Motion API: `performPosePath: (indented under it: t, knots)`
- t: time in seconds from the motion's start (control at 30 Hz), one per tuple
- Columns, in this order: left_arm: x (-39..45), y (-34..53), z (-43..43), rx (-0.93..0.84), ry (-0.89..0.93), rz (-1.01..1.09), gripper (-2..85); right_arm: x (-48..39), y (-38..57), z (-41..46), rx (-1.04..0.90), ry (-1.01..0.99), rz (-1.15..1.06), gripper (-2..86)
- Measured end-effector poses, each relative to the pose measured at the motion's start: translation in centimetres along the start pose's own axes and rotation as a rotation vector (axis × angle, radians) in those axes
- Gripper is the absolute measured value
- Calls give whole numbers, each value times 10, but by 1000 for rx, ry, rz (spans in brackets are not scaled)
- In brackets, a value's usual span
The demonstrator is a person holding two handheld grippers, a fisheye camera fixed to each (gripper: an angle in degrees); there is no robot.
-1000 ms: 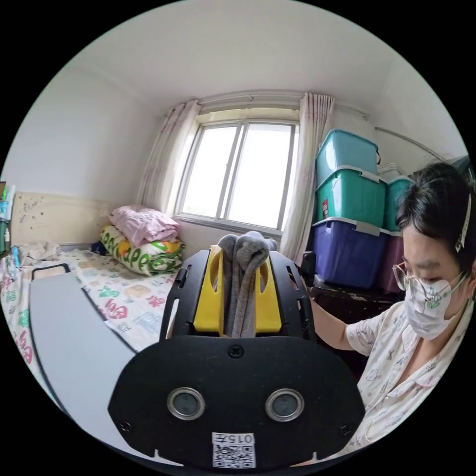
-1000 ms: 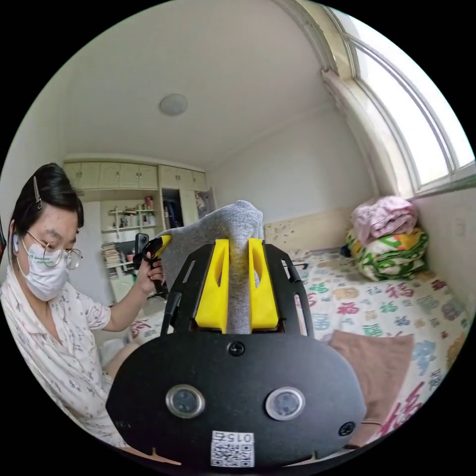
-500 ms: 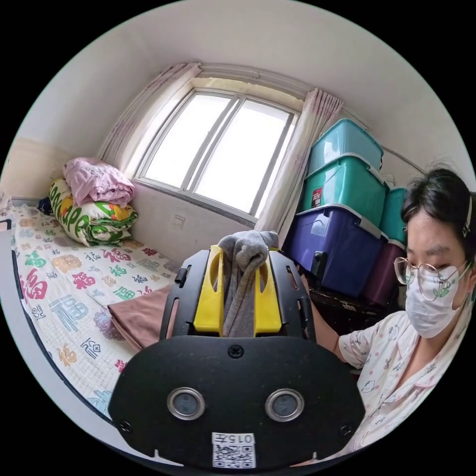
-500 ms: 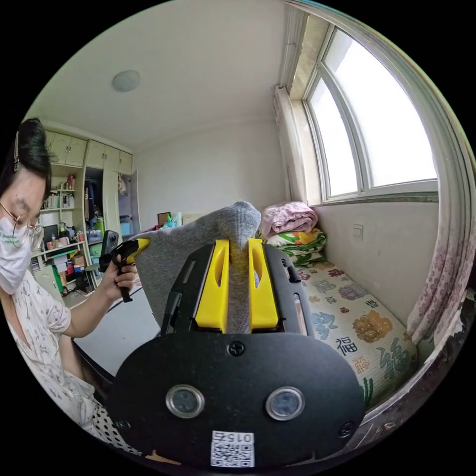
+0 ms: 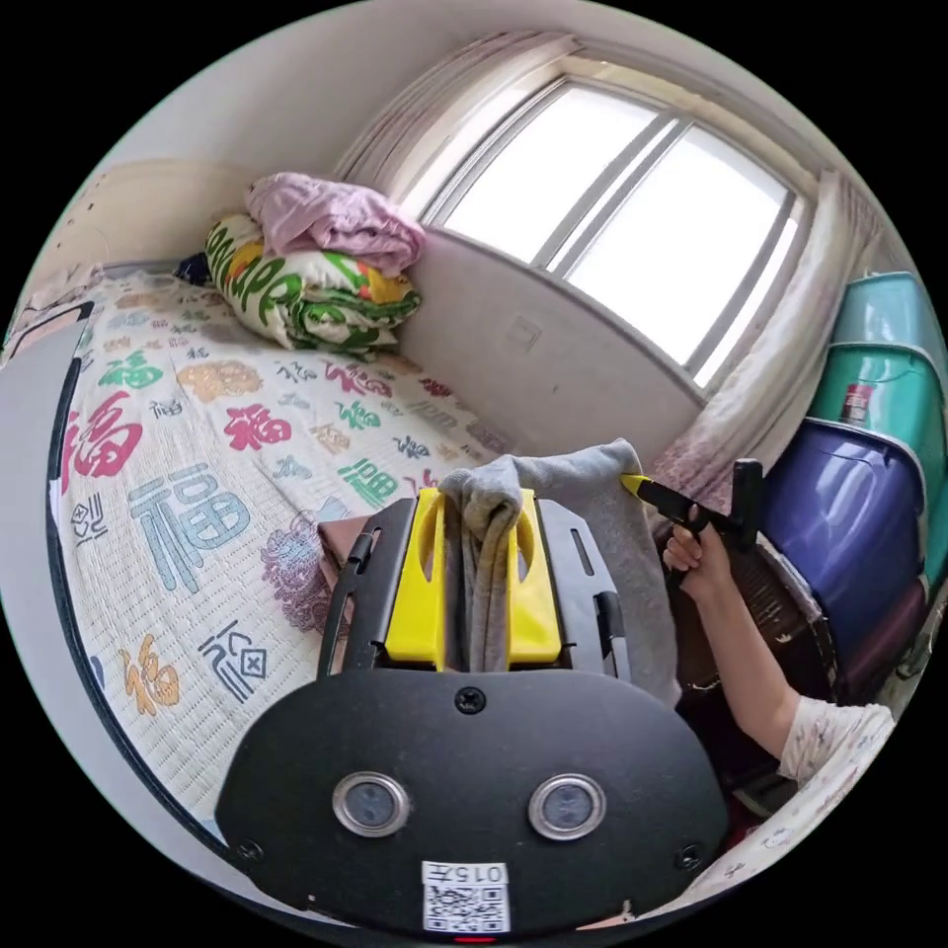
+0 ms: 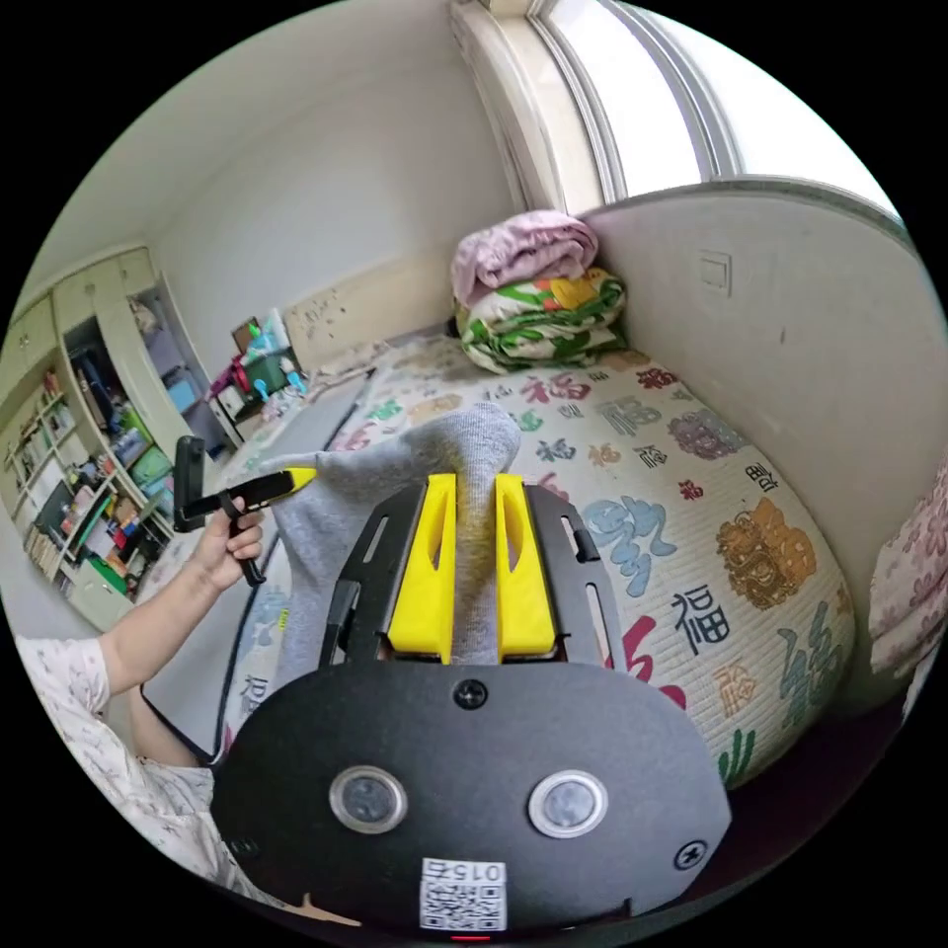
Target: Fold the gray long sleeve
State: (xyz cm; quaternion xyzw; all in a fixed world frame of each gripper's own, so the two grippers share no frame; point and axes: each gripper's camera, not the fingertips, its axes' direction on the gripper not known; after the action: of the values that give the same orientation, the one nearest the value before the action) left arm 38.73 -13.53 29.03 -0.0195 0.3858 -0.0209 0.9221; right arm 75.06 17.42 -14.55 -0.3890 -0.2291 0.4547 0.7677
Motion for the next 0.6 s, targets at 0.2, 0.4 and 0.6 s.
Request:
performPosePath:
  t: [0.2, 0.4, 0.6]
  knots:
    - [-19, -27, 55, -101, -71, -76, 88, 41, -2, 95, -140, 68, 54, 71]
    - [-1, -39, 68, -93, -131, -56, 98, 52, 3, 136, -176, 97, 35, 74]
    - [27, -45, 46, -82, -190, -91, 96, 60, 11, 156, -206, 94, 88, 77]
